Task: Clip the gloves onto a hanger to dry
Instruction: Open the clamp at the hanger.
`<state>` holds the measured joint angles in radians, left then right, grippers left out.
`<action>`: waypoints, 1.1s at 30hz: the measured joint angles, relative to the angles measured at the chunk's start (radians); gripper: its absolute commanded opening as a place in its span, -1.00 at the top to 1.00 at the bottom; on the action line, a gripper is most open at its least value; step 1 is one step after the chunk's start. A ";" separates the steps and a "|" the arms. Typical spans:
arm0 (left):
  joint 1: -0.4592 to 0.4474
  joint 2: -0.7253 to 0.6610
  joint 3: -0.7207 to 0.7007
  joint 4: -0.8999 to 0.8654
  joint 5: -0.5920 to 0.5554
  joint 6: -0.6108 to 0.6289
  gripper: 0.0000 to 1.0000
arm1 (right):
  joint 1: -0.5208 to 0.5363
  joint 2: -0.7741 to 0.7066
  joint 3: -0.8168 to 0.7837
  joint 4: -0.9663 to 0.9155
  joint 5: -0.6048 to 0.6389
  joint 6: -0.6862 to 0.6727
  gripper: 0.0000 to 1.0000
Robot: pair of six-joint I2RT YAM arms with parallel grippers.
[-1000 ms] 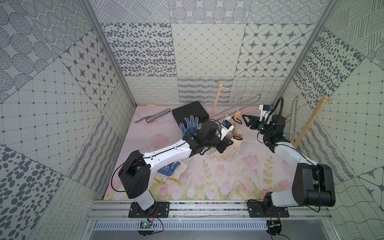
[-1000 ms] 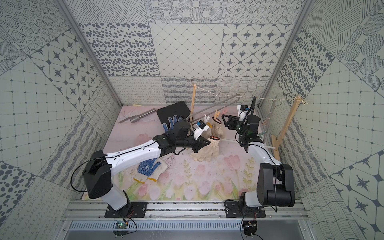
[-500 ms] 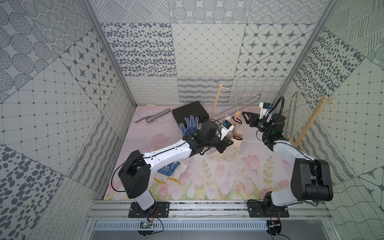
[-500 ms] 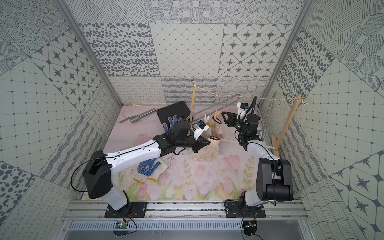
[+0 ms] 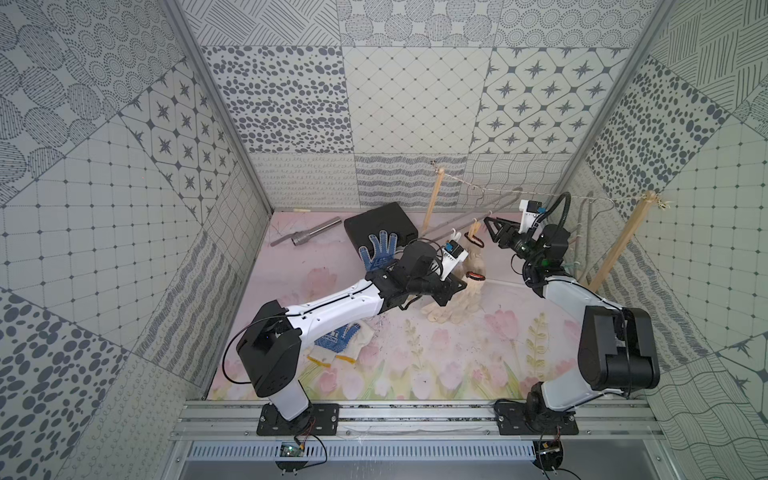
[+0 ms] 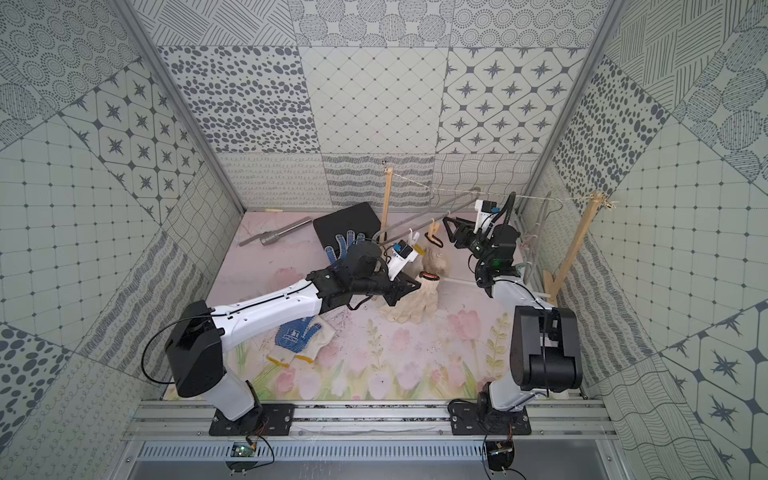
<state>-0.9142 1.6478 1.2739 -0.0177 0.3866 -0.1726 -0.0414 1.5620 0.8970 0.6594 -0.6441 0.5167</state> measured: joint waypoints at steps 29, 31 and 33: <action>0.000 0.000 0.000 0.000 -0.001 0.007 1.00 | -0.032 0.055 0.140 -0.157 -0.143 -0.154 -0.19; 0.000 0.000 0.000 0.000 -0.001 0.008 1.00 | -0.033 0.055 0.138 -0.159 -0.149 -0.160 -0.21; 0.000 0.000 0.000 0.000 -0.001 0.009 1.00 | -0.033 0.055 0.137 -0.159 -0.153 -0.165 -0.21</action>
<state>-0.9142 1.6478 1.2739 -0.0181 0.3859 -0.1635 -0.0742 1.6165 1.0340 0.5003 -0.7971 0.3519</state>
